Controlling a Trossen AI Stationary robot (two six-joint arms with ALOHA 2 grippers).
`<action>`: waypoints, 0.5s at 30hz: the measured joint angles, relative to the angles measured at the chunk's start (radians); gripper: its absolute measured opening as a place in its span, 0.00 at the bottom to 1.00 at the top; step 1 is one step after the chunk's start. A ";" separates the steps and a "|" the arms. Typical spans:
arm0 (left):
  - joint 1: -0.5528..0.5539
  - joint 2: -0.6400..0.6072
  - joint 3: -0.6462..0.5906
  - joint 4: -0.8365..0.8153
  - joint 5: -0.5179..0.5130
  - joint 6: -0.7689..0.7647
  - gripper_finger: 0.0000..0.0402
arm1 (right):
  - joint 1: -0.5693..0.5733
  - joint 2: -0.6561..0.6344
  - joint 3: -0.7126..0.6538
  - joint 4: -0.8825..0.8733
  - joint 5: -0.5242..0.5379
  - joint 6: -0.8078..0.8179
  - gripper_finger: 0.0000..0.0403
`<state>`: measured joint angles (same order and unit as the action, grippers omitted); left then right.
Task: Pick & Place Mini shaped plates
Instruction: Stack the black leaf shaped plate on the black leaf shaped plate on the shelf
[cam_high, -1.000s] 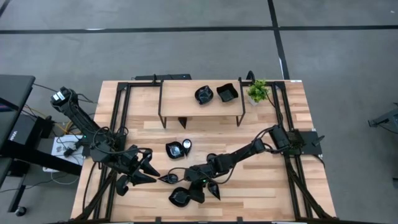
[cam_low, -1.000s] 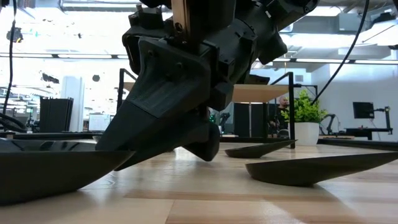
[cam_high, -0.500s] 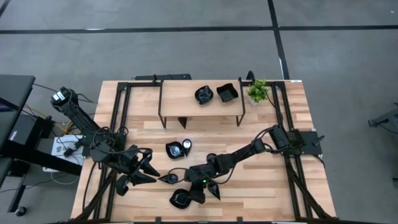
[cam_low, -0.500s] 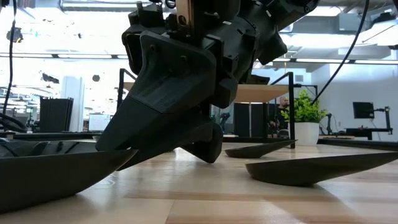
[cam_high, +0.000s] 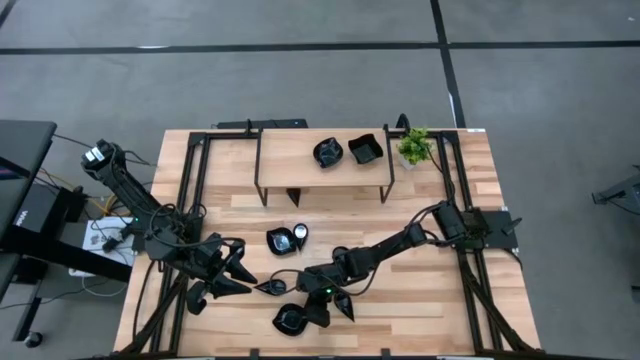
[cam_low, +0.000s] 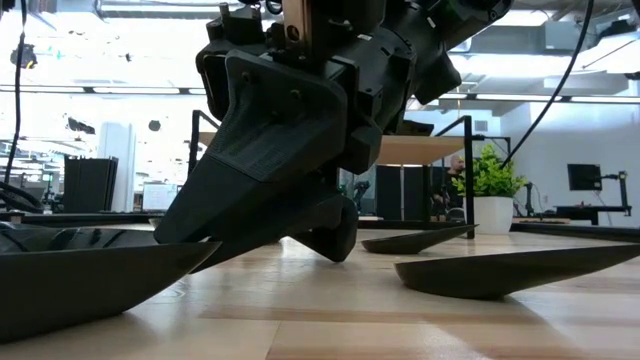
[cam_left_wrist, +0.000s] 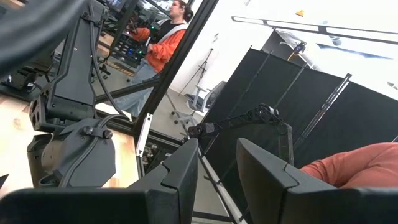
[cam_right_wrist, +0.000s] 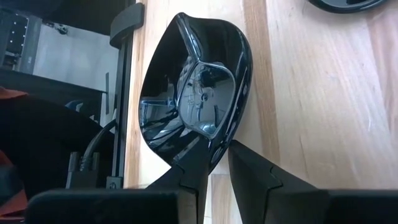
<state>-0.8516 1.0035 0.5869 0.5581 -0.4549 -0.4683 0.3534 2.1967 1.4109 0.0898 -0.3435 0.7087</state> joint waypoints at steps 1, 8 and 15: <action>0.000 0.000 0.000 0.000 0.000 0.000 0.28 | 0.000 0.000 0.000 0.000 0.000 0.000 0.15; 0.000 0.000 0.000 0.000 0.000 0.000 0.28 | 0.000 0.000 0.000 0.000 0.000 0.000 0.14; 0.000 0.000 0.000 0.000 0.000 0.000 0.28 | 0.000 0.000 0.000 0.000 -0.003 0.000 0.05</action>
<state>-0.8518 1.0035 0.5869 0.5579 -0.4549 -0.4683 0.3534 2.1967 1.4109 0.0898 -0.3467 0.7086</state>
